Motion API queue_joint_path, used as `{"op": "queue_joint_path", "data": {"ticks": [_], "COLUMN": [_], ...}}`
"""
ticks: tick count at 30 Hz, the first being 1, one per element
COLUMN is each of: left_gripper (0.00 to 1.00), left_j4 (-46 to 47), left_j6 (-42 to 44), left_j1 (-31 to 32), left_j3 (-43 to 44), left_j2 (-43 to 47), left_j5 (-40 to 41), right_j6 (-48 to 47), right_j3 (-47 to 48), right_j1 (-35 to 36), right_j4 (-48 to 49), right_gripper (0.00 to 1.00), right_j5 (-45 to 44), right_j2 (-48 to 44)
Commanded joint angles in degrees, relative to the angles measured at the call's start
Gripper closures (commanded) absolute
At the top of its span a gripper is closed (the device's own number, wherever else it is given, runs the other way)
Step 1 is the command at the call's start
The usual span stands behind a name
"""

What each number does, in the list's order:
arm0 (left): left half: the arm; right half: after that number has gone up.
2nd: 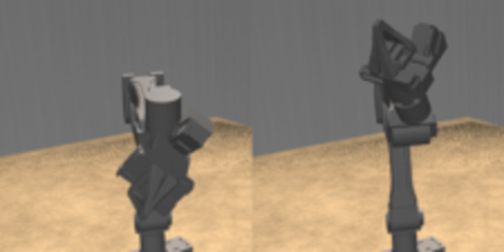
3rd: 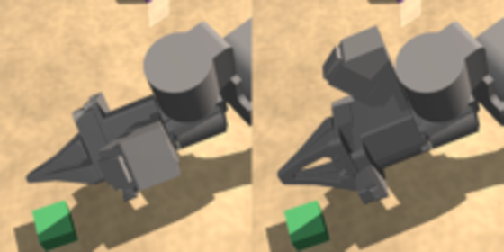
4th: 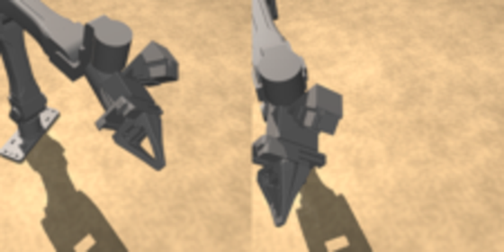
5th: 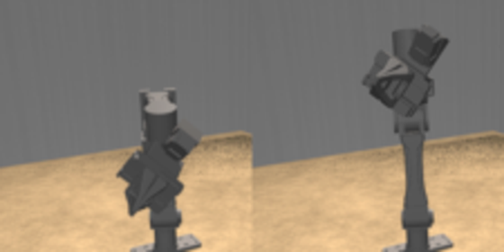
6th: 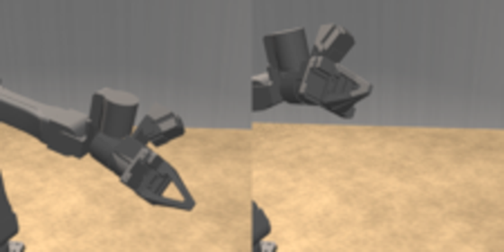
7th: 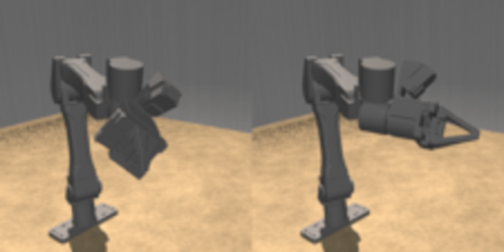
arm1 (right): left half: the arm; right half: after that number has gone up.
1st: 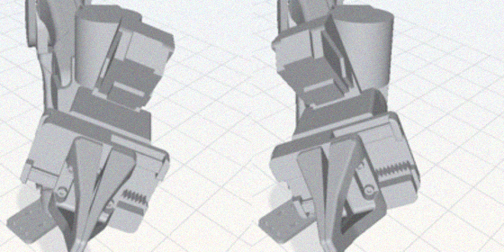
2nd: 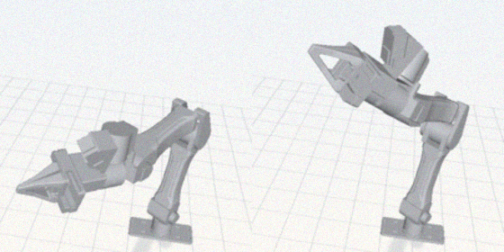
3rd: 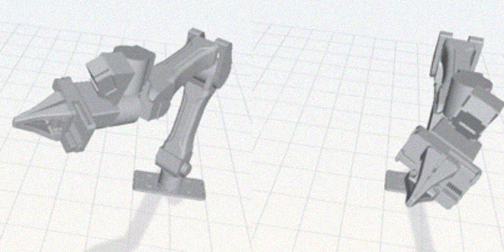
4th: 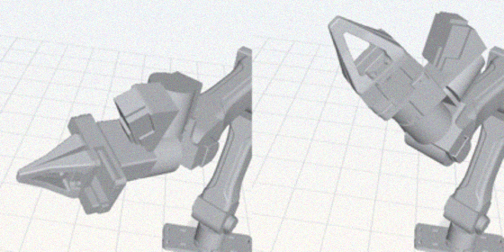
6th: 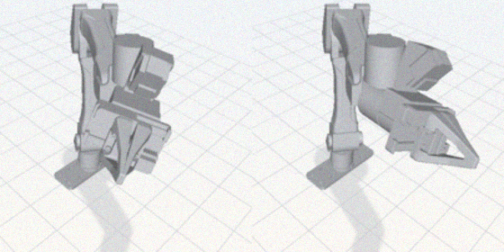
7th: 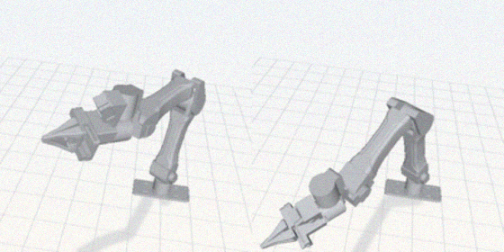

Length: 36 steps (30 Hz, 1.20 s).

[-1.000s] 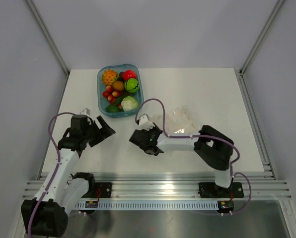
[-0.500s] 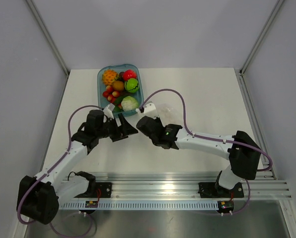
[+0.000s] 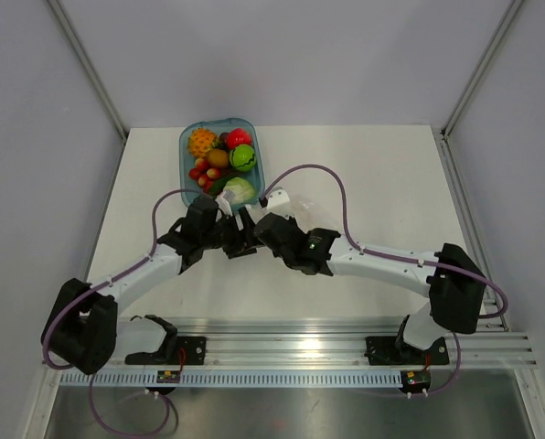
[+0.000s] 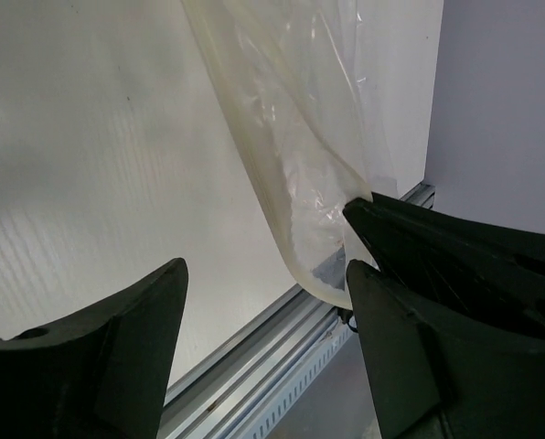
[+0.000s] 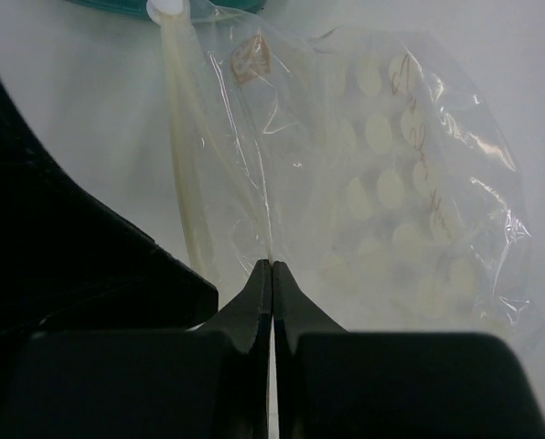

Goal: Place the food in the zip-top bag and seal the zipper
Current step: Pick up the zipper food storage bag at the center of the board.

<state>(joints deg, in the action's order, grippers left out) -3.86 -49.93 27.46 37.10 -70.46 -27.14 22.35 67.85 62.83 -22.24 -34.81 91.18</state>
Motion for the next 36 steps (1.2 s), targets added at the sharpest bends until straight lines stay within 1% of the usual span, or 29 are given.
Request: {"op": "queue_joint_path", "data": {"ticks": [1, 4, 5, 8, 9, 11, 12, 14, 15, 16, 20, 24, 27, 28, 29, 32, 34, 35, 36], "left_gripper": [0.32, 0.38, 0.44, 0.52, 0.58, 0.64, 0.74, 0.85, 0.95, 1.00, 1.00, 1.00, 1.00, 1.00, 1.00, 1.00, 1.00, 1.00, 1.00], "left_j4": [5.61, 5.97, 6.05, 6.58, 6.41, 5.01, 4.13, 1.41, -0.52, -1.58, -6.33, -10.72, -16.51, -20.54, -22.40, -26.37, -28.21, -28.48, -28.83], "left_j6": [-1.04, -1.39, -1.48, -2.45, -2.89, -2.98, -2.80, -2.37, -1.84, -1.57, -0.26, 2.73, 7.03, 8.17, 9.40, 13.97, 15.47, 16.78, 17.41], "left_j1": [1.27, 2.07, 2.16, 2.24, 2.24, 2.24, 2.24, 2.24, 2.24, 2.24, 2.24, 2.24, 2.24, 2.33, 2.33, 2.33, 2.33, 2.33, 2.51], "left_j3": [2.88, 3.59, 3.77, 4.20, 4.47, 6.48, 7.27, 9.90, 10.88, 11.84, 16.76, 22.74, 31.77, 36.76, 39.34, 44.80, 47.08, 49.01, 50.07], "left_j2": [-2.05, -3.89, -4.16, -4.60, -4.60, -4.51, -4.51, -4.43, -4.51, -4.60, -5.65, -7.23, -10.47, -11.27, -11.89, -13.65, -14.62, -14.88, -15.15], "left_j5": [2.43, 3.67, 3.93, 5.16, 5.95, 6.74, 7.61, 8.32, 8.94, 9.12, 9.73, 11.31, 13.24, 13.77, 14.04, 14.66, 15.00, 15.01, 15.09], "right_j6": [1.56, 2.00, 2.00, 2.00, 2.00, 1.56, 1.56, 1.12, 0.86, 0.68, -1.25, -6.16, -8.98, -9.34, -9.60, -7.33, -2.42, 0.13, 5.63], "right_j3": [-0.09, -0.53, -0.53, -0.62, -0.71, -0.62, -0.53, -0.36, -0.27, -0.27, 0.87, 5.70, 9.83, 10.71, 11.33, 10.03, 7.66, 4.51, 2.74], "right_j1": [-0.34, -0.34, -0.25, -0.34, -0.34, -0.34, -0.34, -0.69, -1.04, -1.39, -5.33, -8.42, -10.17, -10.36, -10.62, -11.58, -11.76, -11.94, -11.94], "right_j4": [-0.26, -0.70, -0.87, -1.84, -2.10, -3.15, -3.68, -5.35, -5.71, -5.97, -6.32, -5.27, -5.01, -5.44, -5.62, -6.15, -6.24, -6.15, -5.80], "right_gripper": [1.00, 1.00, 1.00, 1.00, 1.00, 1.00, 1.00, 1.00, 1.00, 1.00, 1.00, 1.00, 1.00, 1.00, 1.00, 1.00, 1.00, 1.00, 1.00], "right_j5": [0.44, 0.79, 1.05, 1.76, 1.93, 1.94, 1.41, -0.07, -0.35, -0.35, -1.66, -2.98, -4.30, -4.83, -5.35, -7.72, -9.30, -9.40, -9.31], "right_j2": [-4.07, -5.57, -6.35, -8.29, -8.73, -9.96, -10.40, -11.28, -11.81, -12.33, -14.36, -14.71, -14.36, -14.45, -15.06, -16.99, -18.13, -19.53, -20.33]}}
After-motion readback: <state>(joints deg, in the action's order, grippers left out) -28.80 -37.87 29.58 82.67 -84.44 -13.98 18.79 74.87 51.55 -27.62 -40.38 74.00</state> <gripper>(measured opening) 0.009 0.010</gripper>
